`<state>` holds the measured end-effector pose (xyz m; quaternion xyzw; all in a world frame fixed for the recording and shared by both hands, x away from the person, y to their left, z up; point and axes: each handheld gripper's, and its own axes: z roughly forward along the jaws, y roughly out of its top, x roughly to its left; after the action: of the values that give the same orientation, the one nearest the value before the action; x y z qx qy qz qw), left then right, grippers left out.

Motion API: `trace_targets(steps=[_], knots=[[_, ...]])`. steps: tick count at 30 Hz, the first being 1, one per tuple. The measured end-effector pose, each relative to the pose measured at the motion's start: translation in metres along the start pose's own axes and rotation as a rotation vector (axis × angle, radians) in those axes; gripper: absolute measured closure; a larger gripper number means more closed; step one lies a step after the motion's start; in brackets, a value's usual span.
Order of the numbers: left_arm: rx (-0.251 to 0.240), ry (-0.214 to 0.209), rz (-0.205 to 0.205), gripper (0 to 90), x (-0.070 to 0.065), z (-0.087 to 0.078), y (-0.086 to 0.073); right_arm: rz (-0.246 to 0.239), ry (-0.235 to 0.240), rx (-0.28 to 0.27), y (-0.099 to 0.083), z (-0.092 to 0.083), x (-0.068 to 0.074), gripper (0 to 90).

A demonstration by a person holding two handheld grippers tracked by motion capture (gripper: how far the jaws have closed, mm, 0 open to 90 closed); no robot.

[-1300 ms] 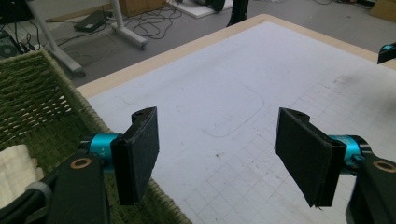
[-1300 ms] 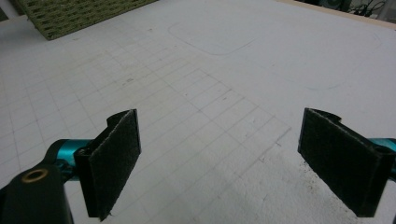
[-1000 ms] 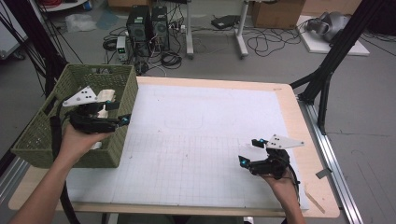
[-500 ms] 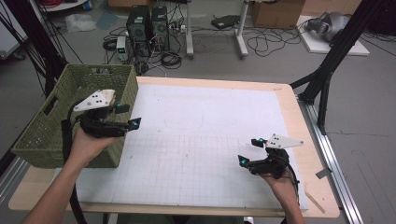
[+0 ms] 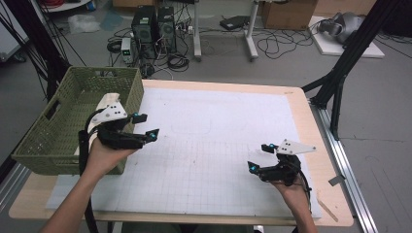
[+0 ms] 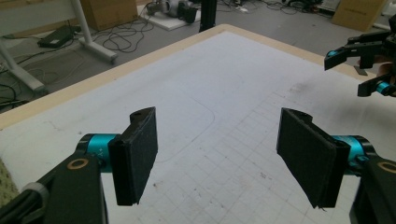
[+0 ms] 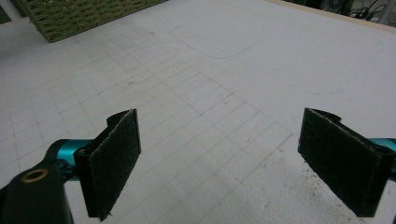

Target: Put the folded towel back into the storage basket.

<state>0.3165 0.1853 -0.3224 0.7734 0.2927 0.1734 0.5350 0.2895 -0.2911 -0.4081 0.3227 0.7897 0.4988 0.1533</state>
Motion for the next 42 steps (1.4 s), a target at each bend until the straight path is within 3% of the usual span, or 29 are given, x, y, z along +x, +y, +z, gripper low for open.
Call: trace_targets(steps=[21,42], knots=[[-0.025,-0.016,0.006,29.5,-0.025,0.026,-0.024,-0.004,-0.003,0.004,0.0,0.0,0.001,12.4],[-0.013,-0.019,-0.015,28.6,-0.033,0.036,-0.055,0.0,-0.003,0.0,0.0,0.001,0.002,12.3]])
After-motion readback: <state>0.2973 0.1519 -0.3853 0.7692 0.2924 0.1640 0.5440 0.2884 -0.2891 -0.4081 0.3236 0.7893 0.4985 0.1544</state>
